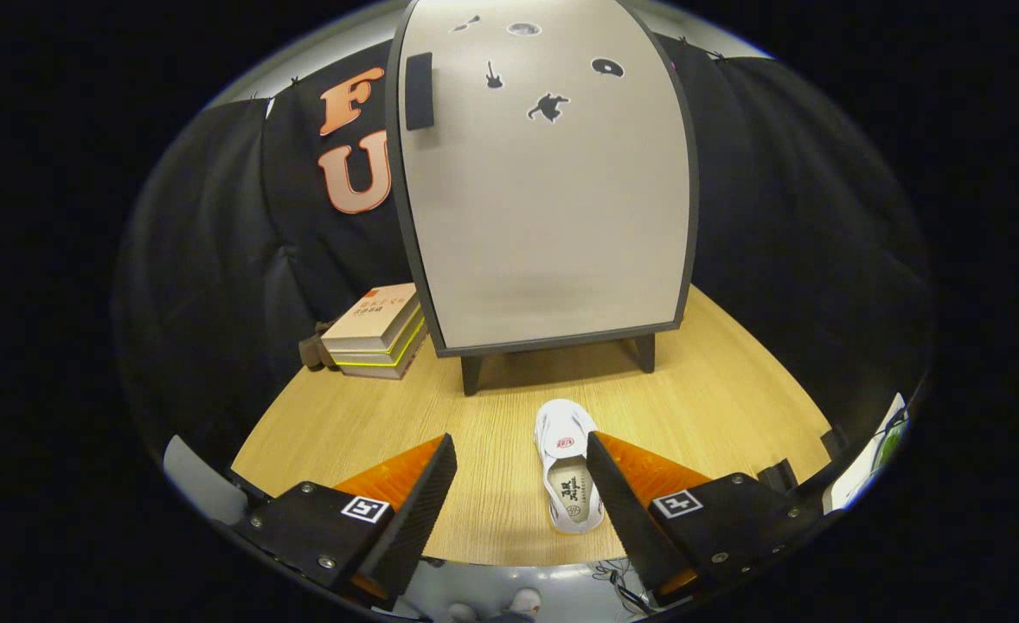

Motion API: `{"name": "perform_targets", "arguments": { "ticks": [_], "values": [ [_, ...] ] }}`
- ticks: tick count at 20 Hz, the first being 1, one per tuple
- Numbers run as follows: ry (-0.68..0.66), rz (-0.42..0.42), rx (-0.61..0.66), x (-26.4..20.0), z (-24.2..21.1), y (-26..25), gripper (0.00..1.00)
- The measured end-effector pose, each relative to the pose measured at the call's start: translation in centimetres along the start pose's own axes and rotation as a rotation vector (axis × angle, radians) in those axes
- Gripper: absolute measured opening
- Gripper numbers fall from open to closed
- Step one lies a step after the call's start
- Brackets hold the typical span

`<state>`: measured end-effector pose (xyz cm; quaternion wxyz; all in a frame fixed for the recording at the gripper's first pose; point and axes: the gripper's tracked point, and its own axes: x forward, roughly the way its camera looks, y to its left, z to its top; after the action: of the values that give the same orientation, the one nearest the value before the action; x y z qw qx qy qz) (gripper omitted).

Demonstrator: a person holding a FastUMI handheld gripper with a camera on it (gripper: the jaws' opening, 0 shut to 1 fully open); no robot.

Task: Open the shoe cabinet door, grab the shoes and put them into the shoe cabinet, then close the shoe cabinet door.

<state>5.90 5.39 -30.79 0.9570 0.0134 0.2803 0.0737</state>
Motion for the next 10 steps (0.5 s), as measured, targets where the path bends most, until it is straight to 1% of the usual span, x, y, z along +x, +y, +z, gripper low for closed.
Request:
{"name": "perform_targets", "arguments": {
  "ticks": [3,5,10],
  "values": [
    [0.035,0.019,0.024,2.0,-1.4,0.0,0.95],
    [0.015,0.037,0.037,2.5,-0.5,0.5,0.95],
    [-0.104,0.056,-0.024,1.9,6.5,1.6,0.94]
  ]
}}
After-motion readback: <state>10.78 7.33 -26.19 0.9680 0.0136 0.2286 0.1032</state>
